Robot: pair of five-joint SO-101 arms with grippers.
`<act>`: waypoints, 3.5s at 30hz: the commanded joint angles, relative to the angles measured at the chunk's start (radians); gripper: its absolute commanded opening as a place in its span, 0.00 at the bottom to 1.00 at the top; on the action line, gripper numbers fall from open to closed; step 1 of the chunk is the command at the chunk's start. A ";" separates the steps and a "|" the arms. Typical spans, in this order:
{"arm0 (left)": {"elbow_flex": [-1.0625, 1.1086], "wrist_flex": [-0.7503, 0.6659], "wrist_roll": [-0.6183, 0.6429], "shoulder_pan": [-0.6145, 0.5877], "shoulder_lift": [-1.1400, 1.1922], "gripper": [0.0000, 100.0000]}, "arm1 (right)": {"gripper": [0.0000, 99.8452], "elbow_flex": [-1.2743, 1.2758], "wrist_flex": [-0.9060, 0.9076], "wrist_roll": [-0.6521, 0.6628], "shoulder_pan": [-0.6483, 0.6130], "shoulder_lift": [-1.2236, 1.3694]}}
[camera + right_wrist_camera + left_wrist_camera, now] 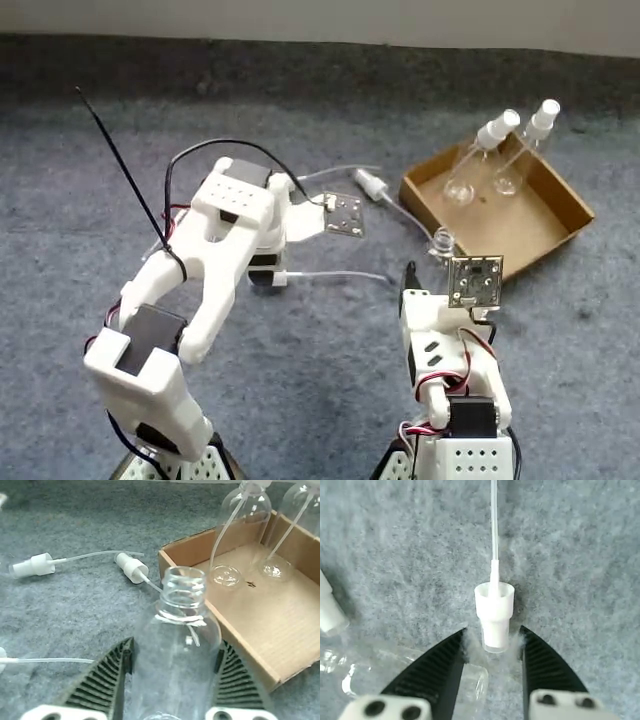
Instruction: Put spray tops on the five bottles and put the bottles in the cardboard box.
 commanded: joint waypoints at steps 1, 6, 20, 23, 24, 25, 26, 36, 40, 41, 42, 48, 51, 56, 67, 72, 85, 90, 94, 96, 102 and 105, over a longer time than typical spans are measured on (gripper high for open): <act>-0.093 0.031 0.133 -0.016 -0.008 0.14 | 0.13 0.016 -0.028 -0.002 0.010 -0.008; -0.242 0.186 0.523 -0.007 -0.065 0.14 | 0.13 0.016 -0.028 -0.002 0.010 -0.008; -0.140 0.393 0.876 -0.015 -0.423 0.14 | 0.13 0.016 -0.028 -0.002 0.010 -0.008; -0.031 0.393 1.125 -0.015 -0.446 0.14 | 0.13 0.016 -0.028 -0.002 0.010 -0.008; -0.007 0.391 1.203 -0.012 -0.446 0.14 | 0.13 0.016 -0.028 -0.002 0.010 -0.008; 0.016 0.382 1.275 -0.010 -0.446 0.14 | 0.13 0.016 -0.028 -0.002 0.010 -0.008; 0.038 0.358 1.339 -0.010 -0.446 0.14 | 0.13 0.016 -0.028 -0.002 0.010 -0.008; 0.240 0.009 1.840 -0.013 -0.447 0.14 | 0.13 0.016 -0.028 -0.002 0.010 -0.008; 0.363 -0.190 2.033 -0.012 -0.446 0.14 | 0.13 0.016 -0.028 -0.002 0.010 -0.008; 0.387 -0.232 2.076 -0.012 -0.446 0.14 | 0.13 0.016 -0.028 -0.002 0.010 -0.008; 0.406 -0.269 2.102 -0.013 -0.447 0.14 | 0.13 0.016 -0.028 -0.002 0.010 -0.008; 0.503 -0.433 2.196 -0.013 -0.447 0.16 | 0.13 0.016 -0.028 -0.002 0.010 -0.008; 0.550 -0.509 2.203 -0.008 -0.447 0.26 | 0.13 0.016 -0.028 -0.002 0.010 -0.008; 0.633 -0.601 2.208 0.004 -0.447 0.47 | 0.13 0.016 -0.028 -0.002 0.010 -0.008; 0.688 -0.661 2.209 0.004 -0.456 0.49 | 0.13 0.016 -0.028 -0.002 0.010 -0.008; 0.659 -0.660 2.209 0.002 -0.539 0.49 | 0.13 0.016 -0.028 -0.002 0.010 -0.008; 0.728 -0.502 2.209 0.096 -0.730 0.49 | 0.13 0.016 -0.028 -0.002 0.008 -0.008; 0.845 -0.624 2.249 0.088 -0.730 0.49 | 0.13 0.016 -0.028 -0.002 0.008 -0.008; 0.888 -0.707 2.260 0.097 -0.730 0.48 | 0.13 0.016 -0.028 -0.002 0.008 -0.008; 0.889 -0.720 2.260 0.093 -0.730 0.43 | 0.13 0.016 -0.028 -0.002 0.008 -0.008; 0.885 -0.733 2.254 0.090 -0.687 0.25 | 0.13 0.016 -0.028 -0.002 0.008 -0.008; 0.886 -0.772 2.254 0.094 -0.624 0.27 | 0.13 0.016 -0.028 -0.002 0.008 -0.008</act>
